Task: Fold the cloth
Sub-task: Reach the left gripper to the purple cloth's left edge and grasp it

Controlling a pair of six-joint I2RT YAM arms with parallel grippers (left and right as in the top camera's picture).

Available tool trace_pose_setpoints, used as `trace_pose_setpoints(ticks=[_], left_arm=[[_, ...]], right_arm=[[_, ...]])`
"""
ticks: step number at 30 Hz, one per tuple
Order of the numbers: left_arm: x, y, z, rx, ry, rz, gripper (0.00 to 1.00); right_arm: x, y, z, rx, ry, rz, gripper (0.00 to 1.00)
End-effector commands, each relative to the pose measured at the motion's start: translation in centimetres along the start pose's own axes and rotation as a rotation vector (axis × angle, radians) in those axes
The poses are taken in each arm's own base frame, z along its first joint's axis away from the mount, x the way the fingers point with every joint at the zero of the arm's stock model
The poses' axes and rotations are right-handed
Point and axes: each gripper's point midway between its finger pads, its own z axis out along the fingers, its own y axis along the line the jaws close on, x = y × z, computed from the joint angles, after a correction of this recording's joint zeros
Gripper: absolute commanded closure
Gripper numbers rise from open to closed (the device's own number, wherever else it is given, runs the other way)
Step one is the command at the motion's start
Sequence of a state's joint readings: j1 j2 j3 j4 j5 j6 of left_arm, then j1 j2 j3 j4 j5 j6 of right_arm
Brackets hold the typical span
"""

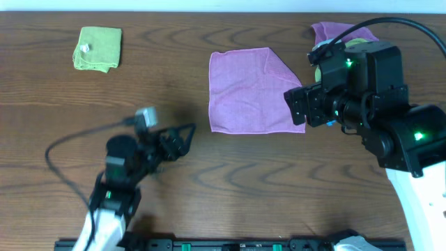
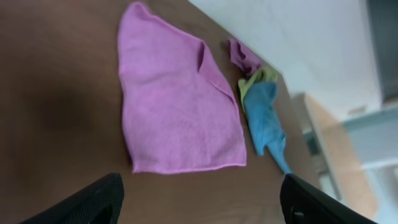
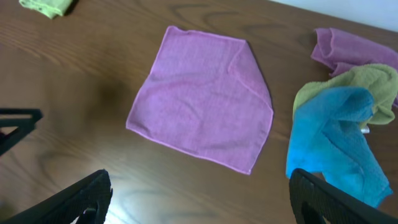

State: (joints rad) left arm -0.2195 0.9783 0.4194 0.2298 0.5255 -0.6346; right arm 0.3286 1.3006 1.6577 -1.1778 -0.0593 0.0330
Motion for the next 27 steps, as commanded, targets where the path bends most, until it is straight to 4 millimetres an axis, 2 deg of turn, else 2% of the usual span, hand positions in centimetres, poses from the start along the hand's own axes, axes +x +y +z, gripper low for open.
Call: trace_pose_setpoints(ticks=[1, 4, 7, 10, 13, 16, 17, 18, 19, 20, 23, 27], left_arm=[[-1.0, -2.0, 3.0, 0.027, 0.074, 0.16, 0.18], [-1.3, -2.0, 7.2, -0.019, 0.187, 0.223, 0.19], [-0.9, -1.9, 10.1, -0.049, 0.266, 0.292, 0.2], [-0.6, -0.7, 13.5, -0.175, 0.327, 0.413, 0.19], [-0.6, 0.7, 15.8, -0.296, 0.328, 0.491, 0.12], [-0.5, 2.5, 17.7, -0.417, 0.305, 0.535, 0.17], [-0.2, 3.0, 18.1, -0.435, 0.307, 0.542, 0.23], [0.5, 3.8, 18.6, -0.449, 0.317, 0.547, 0.42], [1.1, 4.4, 19.0, -0.455, 0.331, 0.546, 0.69], [1.8, 5.2, 19.3, -0.464, 0.35, 0.542, 0.89], [2.9, 6.5, 19.7, -0.482, 0.383, 0.53, 0.94], [3.6, 7.3, 20.0, -0.489, 0.397, 0.528, 0.94]], right_arm=[[-0.6, -0.2, -0.5, 0.008, -0.03, 0.008, 0.09], [-1.0, -1.0, -0.7, 0.026, -0.045, 0.028, 0.11], [-1.5, -1.9, -1.2, 0.046, -0.078, 0.053, 0.11], [-2.2, -3.3, -2.3, 0.076, -0.131, 0.078, 0.09], [-2.5, -4.2, -2.8, 0.097, -0.151, 0.096, 0.09], [-2.5, -4.8, -2.9, 0.111, -0.155, 0.109, 0.08], [-2.5, -4.9, -2.9, 0.114, -0.155, 0.112, 0.09], [-2.5, -5.0, -2.9, 0.117, -0.155, 0.114, 0.09], [-2.5, -5.1, -2.9, 0.118, -0.155, 0.115, 0.09], [-2.5, -5.1, -2.9, 0.119, -0.155, 0.116, 0.09], [-2.5, -5.1, -2.9, 0.119, -0.154, 0.115, 0.09], [-2.4, -5.1, -2.9, 0.119, -0.152, 0.116, 0.09]])
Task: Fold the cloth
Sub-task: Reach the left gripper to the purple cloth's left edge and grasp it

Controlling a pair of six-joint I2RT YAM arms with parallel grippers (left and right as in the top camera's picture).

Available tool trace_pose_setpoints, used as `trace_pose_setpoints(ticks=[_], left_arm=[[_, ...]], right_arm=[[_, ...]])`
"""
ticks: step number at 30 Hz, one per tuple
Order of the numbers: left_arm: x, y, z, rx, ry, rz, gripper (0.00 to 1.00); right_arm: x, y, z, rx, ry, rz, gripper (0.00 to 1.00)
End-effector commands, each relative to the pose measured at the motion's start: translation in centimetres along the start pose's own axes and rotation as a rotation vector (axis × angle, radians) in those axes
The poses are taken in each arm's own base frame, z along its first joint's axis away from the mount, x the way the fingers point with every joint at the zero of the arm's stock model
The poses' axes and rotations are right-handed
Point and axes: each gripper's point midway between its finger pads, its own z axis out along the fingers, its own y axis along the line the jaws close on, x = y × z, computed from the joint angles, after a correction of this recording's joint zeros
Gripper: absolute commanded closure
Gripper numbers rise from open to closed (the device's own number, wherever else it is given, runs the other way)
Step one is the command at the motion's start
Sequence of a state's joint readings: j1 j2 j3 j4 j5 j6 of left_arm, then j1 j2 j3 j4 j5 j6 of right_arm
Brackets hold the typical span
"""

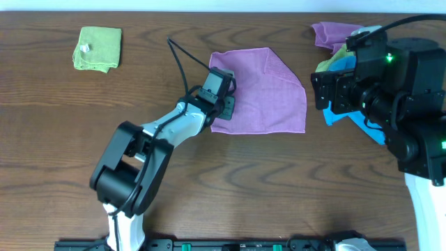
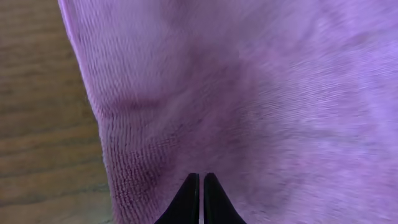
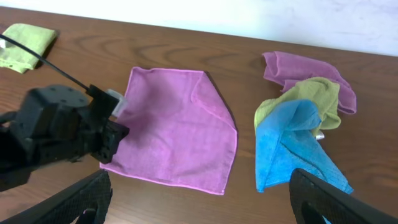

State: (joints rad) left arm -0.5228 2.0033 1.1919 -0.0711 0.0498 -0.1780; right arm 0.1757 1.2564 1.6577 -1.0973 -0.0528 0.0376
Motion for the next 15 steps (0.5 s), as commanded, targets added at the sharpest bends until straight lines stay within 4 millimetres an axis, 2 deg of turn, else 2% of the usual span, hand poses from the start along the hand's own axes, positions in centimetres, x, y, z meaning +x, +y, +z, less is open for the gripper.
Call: trace_pose_setpoints(ticks=[1, 8, 13, 15], left_arm=[[-0.5, 0.4, 0.3, -0.028, -0.014, 0.013, 0.94], [1.0, 0.9, 1.1, -0.046, 0.038, 0.023, 0.94], [3.1, 4.1, 0.6, -0.205, 0.116, 0.033, 0.94], [4.2, 6.0, 0.0, -0.303, 0.161, 0.045, 0.95]], right_arm=[[-0.3, -0.2, -0.6, 0.005, -0.016, 0.014, 0.08], [-0.3, -0.2, -0.6, 0.005, -0.016, 0.013, 0.08], [-0.3, -0.2, -0.6, 0.006, -0.015, 0.013, 0.08], [-0.3, -0.3, -0.6, 0.009, -0.017, 0.014, 0.07]])
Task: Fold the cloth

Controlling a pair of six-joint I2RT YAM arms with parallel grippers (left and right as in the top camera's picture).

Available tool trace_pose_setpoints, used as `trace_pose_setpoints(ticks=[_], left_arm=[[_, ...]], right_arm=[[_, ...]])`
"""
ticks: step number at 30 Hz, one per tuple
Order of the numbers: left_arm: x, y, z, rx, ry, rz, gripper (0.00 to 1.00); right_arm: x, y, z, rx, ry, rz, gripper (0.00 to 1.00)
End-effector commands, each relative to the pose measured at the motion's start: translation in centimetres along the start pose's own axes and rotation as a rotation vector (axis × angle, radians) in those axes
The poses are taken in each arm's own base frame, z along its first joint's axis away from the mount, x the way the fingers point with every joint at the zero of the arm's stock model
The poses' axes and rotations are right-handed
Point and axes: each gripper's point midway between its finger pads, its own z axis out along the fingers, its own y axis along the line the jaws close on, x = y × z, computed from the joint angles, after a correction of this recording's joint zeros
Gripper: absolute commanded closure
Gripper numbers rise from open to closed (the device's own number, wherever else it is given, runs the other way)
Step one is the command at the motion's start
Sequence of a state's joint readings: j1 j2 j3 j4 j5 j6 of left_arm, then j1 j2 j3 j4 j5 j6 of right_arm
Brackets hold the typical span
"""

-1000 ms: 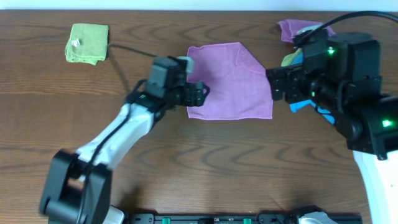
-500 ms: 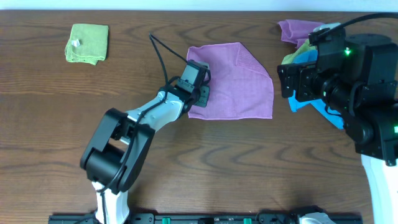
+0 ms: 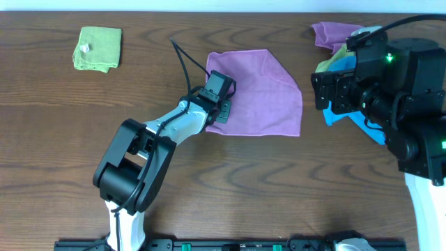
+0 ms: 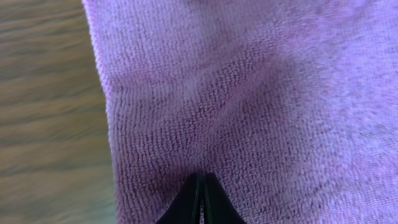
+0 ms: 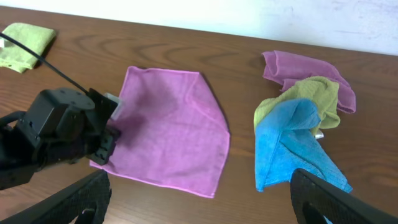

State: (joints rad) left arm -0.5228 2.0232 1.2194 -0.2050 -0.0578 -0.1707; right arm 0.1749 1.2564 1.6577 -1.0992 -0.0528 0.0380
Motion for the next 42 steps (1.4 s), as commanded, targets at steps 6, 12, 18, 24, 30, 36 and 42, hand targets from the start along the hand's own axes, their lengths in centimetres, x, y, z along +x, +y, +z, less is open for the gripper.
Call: trace_pose_setpoints(ticks=[6, 12, 18, 24, 30, 36, 42], left_arm=[[5.4, 9.0, -1.0, -0.402, 0.211, 0.059, 0.94], [9.6, 11.7, -2.6, -0.446, 0.391, -0.048, 0.94], [12.1, 9.1, -2.7, -0.276, 0.512, -0.18, 0.94], [13.3, 6.6, -3.2, -0.193, 0.576, -0.258, 0.94], [14.7, 6.1, -4.1, -0.177, 0.65, -0.287, 0.94], [14.5, 5.9, -4.3, -0.164, 0.646, -0.306, 0.94], [8.7, 6.9, -7.5, -0.138, 0.414, -0.342, 0.94]], right_arm=[[-0.4, -0.6, -0.6, 0.031, -0.019, 0.013, 0.06], [-0.2, -1.3, 0.6, 0.064, 0.011, -0.015, 0.05], [0.5, -1.7, 5.3, 0.071, 0.107, -0.032, 0.07], [-1.4, -2.7, 7.1, 0.09, 0.048, -0.016, 0.04], [-2.3, -3.4, 7.1, 0.103, 0.01, -0.011, 0.02], [-2.3, -3.4, 7.1, 0.102, 0.013, -0.035, 0.02], [-0.5, -3.2, 9.6, 0.077, 0.107, -0.109, 0.08]])
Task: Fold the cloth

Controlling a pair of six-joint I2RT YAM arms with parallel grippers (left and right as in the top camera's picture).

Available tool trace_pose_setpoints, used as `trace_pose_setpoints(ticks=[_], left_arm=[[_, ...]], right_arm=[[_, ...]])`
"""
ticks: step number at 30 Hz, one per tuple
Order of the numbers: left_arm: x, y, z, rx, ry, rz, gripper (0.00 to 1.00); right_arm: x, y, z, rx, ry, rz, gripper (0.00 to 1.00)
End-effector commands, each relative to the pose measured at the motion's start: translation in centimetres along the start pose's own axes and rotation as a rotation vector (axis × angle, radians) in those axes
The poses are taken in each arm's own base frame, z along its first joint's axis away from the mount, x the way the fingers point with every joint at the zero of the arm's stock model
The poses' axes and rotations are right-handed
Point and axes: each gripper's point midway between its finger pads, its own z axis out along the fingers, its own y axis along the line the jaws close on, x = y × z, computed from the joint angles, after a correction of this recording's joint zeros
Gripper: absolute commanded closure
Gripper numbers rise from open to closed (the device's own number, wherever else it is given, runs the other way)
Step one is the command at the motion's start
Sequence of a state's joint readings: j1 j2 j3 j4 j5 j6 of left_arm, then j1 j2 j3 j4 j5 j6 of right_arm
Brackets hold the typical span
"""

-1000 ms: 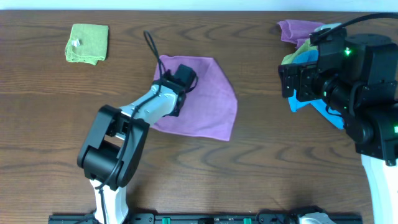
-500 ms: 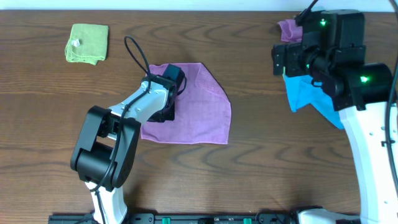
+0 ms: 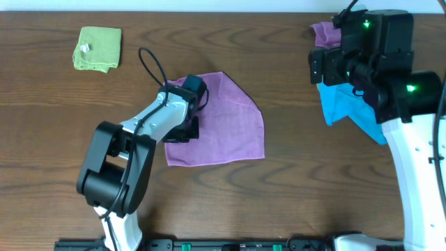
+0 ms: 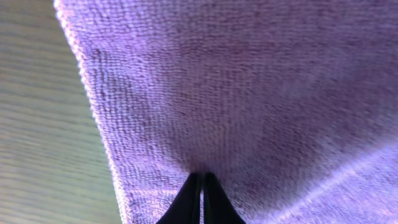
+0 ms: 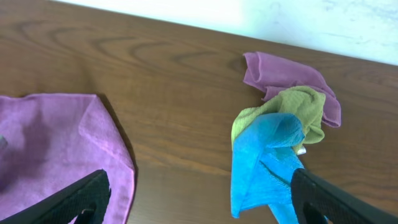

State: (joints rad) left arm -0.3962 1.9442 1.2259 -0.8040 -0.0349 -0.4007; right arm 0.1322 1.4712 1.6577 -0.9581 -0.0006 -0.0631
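The pink cloth (image 3: 223, 122) lies spread flat at mid-table, with one corner pointing to the far side. My left gripper (image 3: 182, 131) sits at the cloth's left edge. In the left wrist view its thin black fingertips (image 4: 200, 186) are shut on the pink cloth (image 4: 249, 93), which fills that view, with wood showing at the left. My right gripper (image 5: 199, 175) hangs open and empty high over the far right of the table. Its fingers (image 5: 87, 196) frame the pink cloth's right corner (image 5: 56, 143) and a pile of cloths.
A pile of a purple cloth (image 5: 286, 71), an olive cloth (image 5: 298, 102) and a blue cloth (image 5: 264, 165) lies at the far right, under the right arm (image 3: 369, 49). A folded green cloth (image 3: 97, 47) sits at the far left.
The pink cloth now lies further left and nearer the front, with my left gripper still shut on its left edge. The right arm has drawn back toward the far right.
At first my left gripper was open near the front left, away from the cloth, and the right arm hovered at the cloth's right edge. Then the left gripper was shut on the cloth's near left corner and the right arm stood further right. The cloth has since shifted leftward and nearer.
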Motion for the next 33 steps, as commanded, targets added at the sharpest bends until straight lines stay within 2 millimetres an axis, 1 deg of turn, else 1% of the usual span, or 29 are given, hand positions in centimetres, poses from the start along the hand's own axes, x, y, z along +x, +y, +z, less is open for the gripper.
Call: trace_pose_setpoints(ticks=[1, 4, 5, 6, 7, 9, 11, 14, 15, 17, 21, 24, 28, 30, 31, 33], left_arm=[[-1.5, 0.2, -4.0, 0.077, -0.117, -0.051, 0.94], [-2.6, 1.8, -7.0, 0.084, -0.215, -0.09, 0.94], [-2.9, 2.5, -7.9, 0.08, -0.242, -0.104, 0.94], [-2.9, 2.8, -8.3, 0.078, -0.252, -0.113, 0.94], [-2.9, 3.5, -8.9, 0.077, -0.262, -0.128, 0.94], [-2.7, 4.4, -9.6, 0.079, -0.268, -0.151, 0.94], [-2.5, 5.1, -10.3, 0.08, -0.275, -0.166, 0.94], [-2.3, 5.7, -11.2, 0.085, -0.291, -0.178, 0.95], [-2.2, 5.7, -11.5, 0.087, -0.298, -0.179, 0.94], [-2.2, 5.7, -11.7, 0.089, -0.302, -0.179, 0.94], [-2.2, 5.7, -11.7, 0.09, -0.303, -0.179, 0.94], [-2.2, 5.7, -11.7, 0.092, -0.304, -0.179, 0.94], [-2.1, 5.3, -12.2, 0.143, -0.302, -0.183, 0.94], [-2.2, 5.6, -13.1, 0.172, -0.32, -0.199, 0.94], [-2.2, 6.2, -13.9, 0.181, -0.344, -0.205, 0.94], [-2.2, 7.0, -15.7, 0.217, -0.395, -0.213, 0.94]], right_arm=[[0.6, 0.6, 2.3, -0.037, 0.053, -0.049, 0.09], [1.8, 2.9, 5.3, -0.113, 0.119, -0.095, 0.12], [2.3, 4.2, 6.9, -0.137, 0.15, -0.116, 0.12], [2.6, 5.0, 7.8, -0.15, 0.163, -0.131, 0.12], [3.2, 6.7, 9.2, -0.179, 0.184, -0.173, 0.12], [4.1, 10.0, 11.5, -0.226, 0.207, -0.257, 0.13], [4.9, 12.6, 13.3, -0.238, 0.219, -0.33, 0.14], [5.9, 15.7, 15.7, -0.238, 0.221, -0.402, 0.12], [6.6, 16.9, 16.5, -0.253, 0.229, -0.426, 0.12], [7.8, 18.6, 17.7, -0.273, 0.249, -0.454, 0.12], [9.5, 21.4, 19.5, -0.303, 0.262, -0.495, 0.11], [10.5, 23.1, 20.0, -0.322, 0.268, -0.523, 0.11], [12.2, 24.3, 21.0, -0.334, 0.297, -0.546, 0.11], [12.8, 24.5, 21.4, -0.333, 0.313, -0.553, 0.11], [12.9, 24.5, 21.6, -0.326, 0.312, -0.555, 0.12], [12.3, 24.2, 22.0, -0.297, 0.288, -0.557, 0.12]])
